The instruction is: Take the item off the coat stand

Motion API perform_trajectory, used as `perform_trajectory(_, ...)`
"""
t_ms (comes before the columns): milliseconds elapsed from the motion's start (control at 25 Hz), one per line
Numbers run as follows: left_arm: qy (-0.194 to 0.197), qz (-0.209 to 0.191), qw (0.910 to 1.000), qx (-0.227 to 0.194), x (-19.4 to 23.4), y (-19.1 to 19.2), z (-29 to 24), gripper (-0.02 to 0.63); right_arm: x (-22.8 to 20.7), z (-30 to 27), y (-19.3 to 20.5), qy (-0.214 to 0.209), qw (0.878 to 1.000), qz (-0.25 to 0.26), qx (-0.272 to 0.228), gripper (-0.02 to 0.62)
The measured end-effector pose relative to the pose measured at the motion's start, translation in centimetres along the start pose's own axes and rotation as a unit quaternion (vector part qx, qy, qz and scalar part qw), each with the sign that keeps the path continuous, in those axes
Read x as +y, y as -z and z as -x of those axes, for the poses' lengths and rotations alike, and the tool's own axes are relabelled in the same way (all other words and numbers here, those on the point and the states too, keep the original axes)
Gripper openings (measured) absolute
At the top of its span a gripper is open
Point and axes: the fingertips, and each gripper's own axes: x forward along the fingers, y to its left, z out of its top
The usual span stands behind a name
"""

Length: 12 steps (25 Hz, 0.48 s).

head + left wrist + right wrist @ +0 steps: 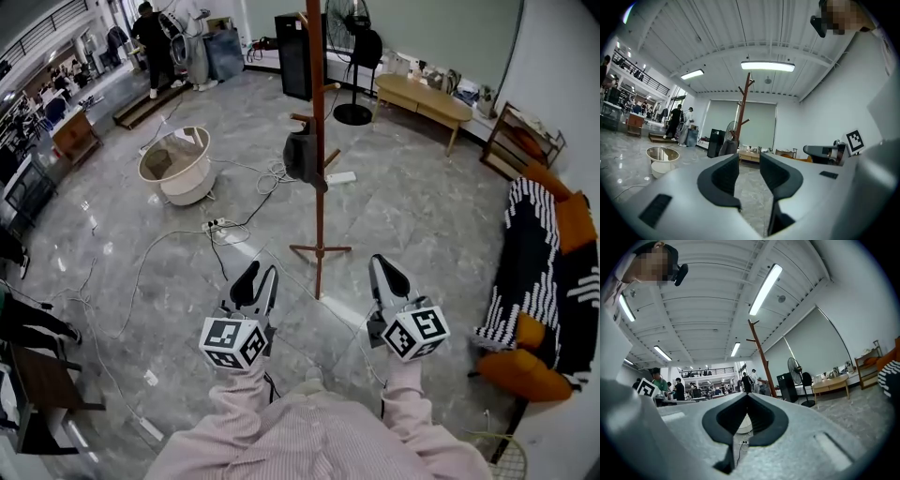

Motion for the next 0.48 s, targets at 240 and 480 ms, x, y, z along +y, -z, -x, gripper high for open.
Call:
perform_trajectory(240, 0.015, 0.003, 0.9999, 0.005, 1.4, 0.1, -2.7, 0.135, -0.8, -2.0, 0.4, 0.009, 1.000, 0.000, -0.001, 0.005)
perform_trajectory(480, 0.024, 0.004, 0.9997, 0.010, 2.2, -0.4, -5.0, 0.147, -1.9, -3.6, -0.1, 0.014, 1.000, -0.011, -0.003, 0.005)
